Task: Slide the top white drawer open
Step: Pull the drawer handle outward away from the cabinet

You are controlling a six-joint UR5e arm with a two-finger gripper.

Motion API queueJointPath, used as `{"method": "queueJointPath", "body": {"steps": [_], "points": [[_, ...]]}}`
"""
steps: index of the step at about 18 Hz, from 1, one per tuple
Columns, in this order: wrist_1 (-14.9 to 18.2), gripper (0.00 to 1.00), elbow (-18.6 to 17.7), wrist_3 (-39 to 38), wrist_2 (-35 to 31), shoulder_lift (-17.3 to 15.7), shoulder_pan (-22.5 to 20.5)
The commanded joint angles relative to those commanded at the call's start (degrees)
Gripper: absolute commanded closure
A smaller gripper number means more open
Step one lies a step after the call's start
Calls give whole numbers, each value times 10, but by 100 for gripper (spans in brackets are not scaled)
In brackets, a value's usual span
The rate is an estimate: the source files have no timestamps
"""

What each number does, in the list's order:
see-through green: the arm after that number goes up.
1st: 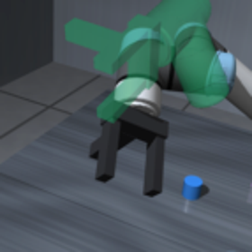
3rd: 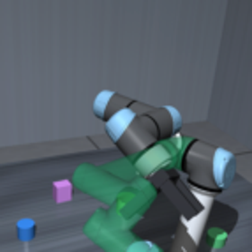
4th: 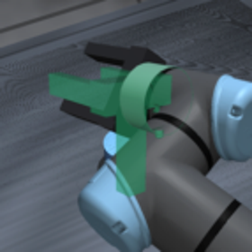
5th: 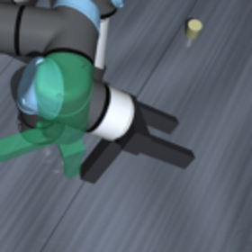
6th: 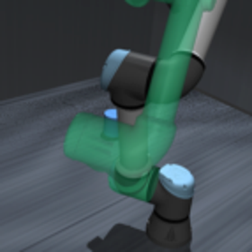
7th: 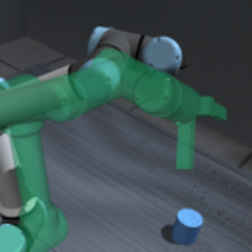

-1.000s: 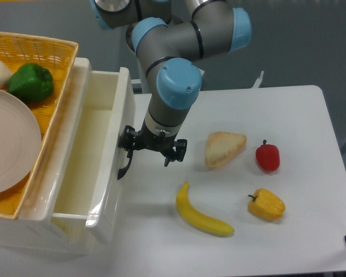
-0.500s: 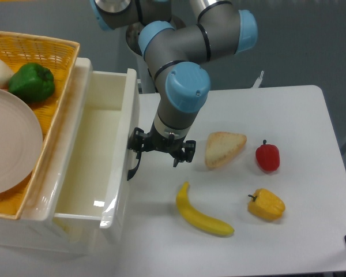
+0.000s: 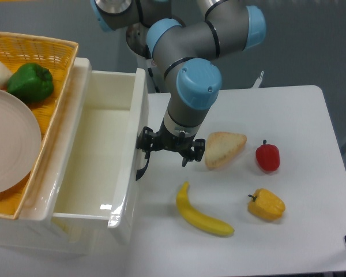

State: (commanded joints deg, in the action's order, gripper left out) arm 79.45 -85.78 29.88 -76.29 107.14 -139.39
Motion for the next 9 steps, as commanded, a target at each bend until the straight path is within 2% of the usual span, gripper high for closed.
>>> {"method": "queueJointPath", "body": {"steps": [9], "points": [[3, 0, 3, 15, -2, 1, -18]]}}
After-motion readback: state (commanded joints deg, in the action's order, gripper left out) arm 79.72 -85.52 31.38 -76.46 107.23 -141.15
